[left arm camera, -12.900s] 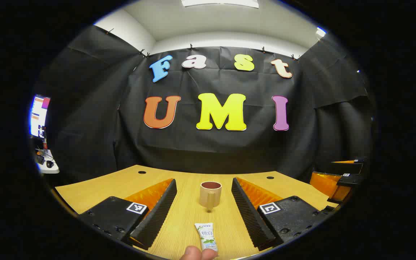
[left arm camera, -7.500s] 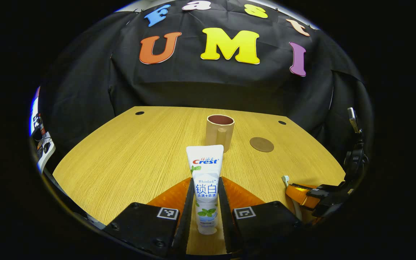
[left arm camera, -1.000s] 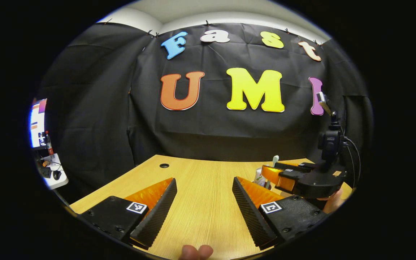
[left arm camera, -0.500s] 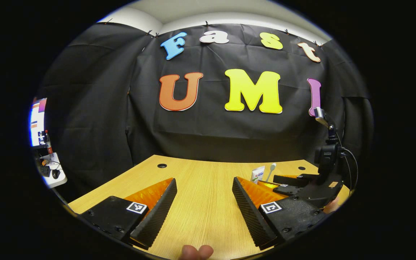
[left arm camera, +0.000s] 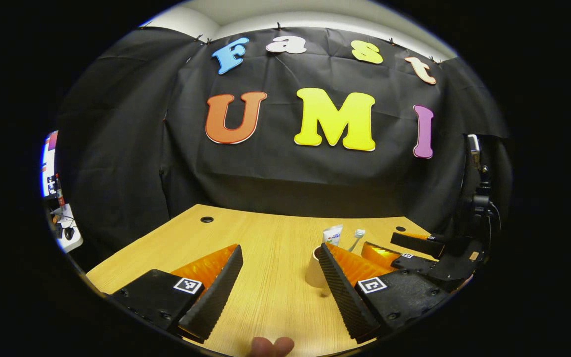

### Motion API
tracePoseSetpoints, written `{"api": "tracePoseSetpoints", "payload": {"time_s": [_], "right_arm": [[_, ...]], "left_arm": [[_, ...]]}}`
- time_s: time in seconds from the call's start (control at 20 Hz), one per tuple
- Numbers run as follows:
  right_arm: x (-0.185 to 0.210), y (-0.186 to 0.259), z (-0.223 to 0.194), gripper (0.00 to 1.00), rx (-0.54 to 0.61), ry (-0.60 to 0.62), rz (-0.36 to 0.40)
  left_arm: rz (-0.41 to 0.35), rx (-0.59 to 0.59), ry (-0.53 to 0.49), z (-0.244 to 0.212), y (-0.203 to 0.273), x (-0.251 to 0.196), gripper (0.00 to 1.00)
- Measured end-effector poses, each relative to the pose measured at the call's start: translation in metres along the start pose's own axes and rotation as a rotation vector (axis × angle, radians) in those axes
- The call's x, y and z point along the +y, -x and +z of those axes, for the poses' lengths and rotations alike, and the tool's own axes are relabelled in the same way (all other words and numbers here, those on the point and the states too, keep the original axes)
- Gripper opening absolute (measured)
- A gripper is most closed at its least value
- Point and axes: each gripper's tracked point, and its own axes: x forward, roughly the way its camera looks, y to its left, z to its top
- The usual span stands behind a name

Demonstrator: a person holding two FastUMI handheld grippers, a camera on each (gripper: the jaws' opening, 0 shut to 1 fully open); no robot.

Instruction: Put the toothbrush and toothpaste on the desktop into the cup, then pick up the cup and place it on the coaster on the desktop.

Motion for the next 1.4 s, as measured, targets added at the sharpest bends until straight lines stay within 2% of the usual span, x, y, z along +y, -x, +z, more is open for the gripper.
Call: {"api": "tracePoseSetpoints", "payload": {"time_s": [0.4, 0.65, 0.85, 1.05, 1.1, 1.4], "right_arm": [[-0.048, 0.062, 0.026, 0.94, -0.107, -0.011, -0.056], [-0.080, 0.091, 0.026, 0.94, -0.131, -0.019, -0.081], [-0.112, 0.104, 0.012, 0.94, -0.118, -0.053, -0.119], [-0.144, 0.113, -0.002, 0.92, -0.088, -0.103, -0.162], [-0.150, 0.114, -0.004, 0.95, -0.084, -0.111, -0.171], [-0.167, 0.120, -0.014, 0.95, -0.076, -0.124, -0.196]], "left_arm": [[-0.156, 0.197, -0.039, -0.013, 0.000, -0.054, 0.98], [-0.188, 0.384, -0.125, -0.034, -0.017, -0.076, 0.99], [-0.171, 0.523, -0.142, -0.057, -0.049, -0.080, 0.98], [-0.190, 0.725, -0.050, -0.085, -0.065, -0.088, 0.98], [-0.188, 0.767, -0.046, -0.090, -0.070, -0.090, 0.98], [-0.156, 0.912, -0.111, -0.110, -0.090, -0.098, 0.99]]}}
